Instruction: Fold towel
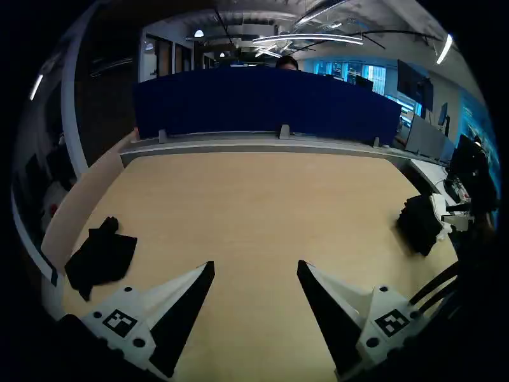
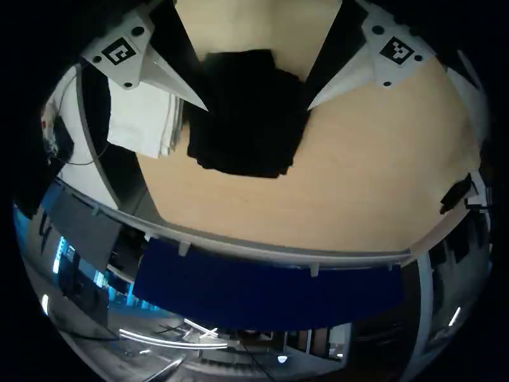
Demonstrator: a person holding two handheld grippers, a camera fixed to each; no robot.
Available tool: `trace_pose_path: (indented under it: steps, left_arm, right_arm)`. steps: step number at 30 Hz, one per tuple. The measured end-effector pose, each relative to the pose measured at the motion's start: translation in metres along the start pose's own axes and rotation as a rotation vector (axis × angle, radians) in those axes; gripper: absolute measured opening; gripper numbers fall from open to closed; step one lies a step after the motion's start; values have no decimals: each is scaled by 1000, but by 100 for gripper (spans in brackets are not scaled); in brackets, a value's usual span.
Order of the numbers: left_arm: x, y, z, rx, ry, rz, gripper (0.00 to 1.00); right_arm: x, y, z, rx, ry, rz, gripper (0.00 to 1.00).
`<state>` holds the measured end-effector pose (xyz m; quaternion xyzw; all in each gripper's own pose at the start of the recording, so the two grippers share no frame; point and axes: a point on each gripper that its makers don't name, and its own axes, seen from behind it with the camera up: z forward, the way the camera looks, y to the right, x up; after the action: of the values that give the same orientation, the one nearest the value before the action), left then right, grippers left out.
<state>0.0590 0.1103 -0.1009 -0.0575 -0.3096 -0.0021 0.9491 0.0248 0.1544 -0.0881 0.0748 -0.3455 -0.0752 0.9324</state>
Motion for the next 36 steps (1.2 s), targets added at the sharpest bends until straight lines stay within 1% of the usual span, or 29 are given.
trace_pose_path:
  steps: [6, 12, 15, 18, 21, 24, 31, 33, 36]
  left_arm:
    - [8, -5, 3, -5, 29, -1, 97]
    - [17, -9, 4, -13, 59, -7, 97]
    - [21, -12, 3, -18, 76, -12, 96]
    - [25, -14, 2, -21, 95, -20, 96]
    - [30, -17, 2, -21, 113, -29, 97]
    - [34, -19, 0, -21, 131, -37, 96]
    - [45, -24, 1, -17, 181, -32, 97]
    - [50, -25, 2, -15, 205, -30, 97]
    - [63, -25, 1, -26, 260, -36, 96]
  right_arm:
    - [44, -43, -6, 25, 127, 24, 100]
    - [80, -76, -11, 21, 239, 48, 100]
    - [97, -90, -15, 16, 294, 56, 100]
    - [112, -96, -20, -3, 347, 67, 100]
    - [125, -96, -25, -45, 404, 83, 100]
    - [134, -96, -28, -80, 446, 95, 100]
    - [140, -106, -31, -104, 476, 84, 100]
    - [142, -109, -32, -107, 485, 84, 100]
    - [146, -110, -35, -120, 503, 96, 100]
